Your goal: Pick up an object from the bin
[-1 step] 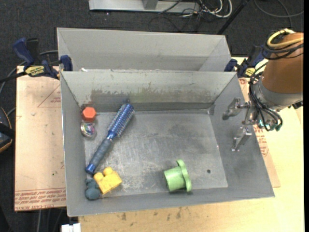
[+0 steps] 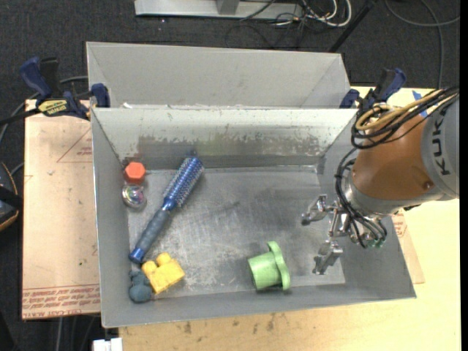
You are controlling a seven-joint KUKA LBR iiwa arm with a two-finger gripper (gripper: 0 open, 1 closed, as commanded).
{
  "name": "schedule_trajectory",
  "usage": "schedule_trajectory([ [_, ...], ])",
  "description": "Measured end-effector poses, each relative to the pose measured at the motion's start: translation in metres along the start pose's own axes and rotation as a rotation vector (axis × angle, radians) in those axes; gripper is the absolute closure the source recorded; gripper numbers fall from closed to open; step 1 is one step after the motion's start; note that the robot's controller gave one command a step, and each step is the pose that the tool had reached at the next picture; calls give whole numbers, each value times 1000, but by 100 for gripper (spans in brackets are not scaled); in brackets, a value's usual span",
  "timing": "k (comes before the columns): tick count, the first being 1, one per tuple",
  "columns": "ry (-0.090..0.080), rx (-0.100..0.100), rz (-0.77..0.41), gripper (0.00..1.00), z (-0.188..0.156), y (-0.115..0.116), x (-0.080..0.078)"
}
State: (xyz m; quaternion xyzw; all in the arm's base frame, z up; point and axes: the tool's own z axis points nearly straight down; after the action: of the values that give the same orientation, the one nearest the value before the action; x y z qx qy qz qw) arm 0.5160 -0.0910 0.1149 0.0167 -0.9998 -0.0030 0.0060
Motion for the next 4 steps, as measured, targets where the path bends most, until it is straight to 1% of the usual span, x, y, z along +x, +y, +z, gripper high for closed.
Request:
schedule_trajectory([
  [1,-28,8,-112,0,36,54,30],
  [2,-30,10,24,0,40,95,26],
  [3,-28,9,-43,0,40,122,24],
  [4,-25,5,110,0,40,170,24],
])
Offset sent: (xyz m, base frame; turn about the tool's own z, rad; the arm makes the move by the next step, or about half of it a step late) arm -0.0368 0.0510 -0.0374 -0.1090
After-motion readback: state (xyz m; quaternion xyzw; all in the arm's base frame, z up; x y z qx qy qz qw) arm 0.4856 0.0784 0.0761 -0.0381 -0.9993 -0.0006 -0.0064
